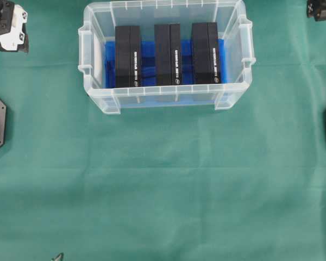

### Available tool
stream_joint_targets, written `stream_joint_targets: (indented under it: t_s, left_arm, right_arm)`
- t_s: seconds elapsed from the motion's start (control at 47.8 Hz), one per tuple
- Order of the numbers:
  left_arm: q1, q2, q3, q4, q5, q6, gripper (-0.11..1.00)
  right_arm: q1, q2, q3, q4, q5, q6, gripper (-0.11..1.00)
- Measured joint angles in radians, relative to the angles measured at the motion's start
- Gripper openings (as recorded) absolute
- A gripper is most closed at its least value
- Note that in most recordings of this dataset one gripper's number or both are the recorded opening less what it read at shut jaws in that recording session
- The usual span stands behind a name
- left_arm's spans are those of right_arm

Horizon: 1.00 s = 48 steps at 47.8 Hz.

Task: Take the box out of the case with both arms.
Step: 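Open both grippers and move them above the left and right black boxes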

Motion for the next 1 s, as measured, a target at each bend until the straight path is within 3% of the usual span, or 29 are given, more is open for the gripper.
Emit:
stream_joint_targets:
  t_s: [0.586, 1.004]
  left_arm:
    - [0.0, -0.005, -0.002, -0.002, -0.026, -0.008, 0.91]
    - [-0.002, 0.176, -0.114, -0.002, -0.025, -0.002, 0.91]
  right_arm:
    - [0.003, -0.015, 0.008, 0.002, 0.032, 0.018, 0.96]
    - [0.064, 0.097, -0.048, 0.006, 0.003, 0.052, 0.96]
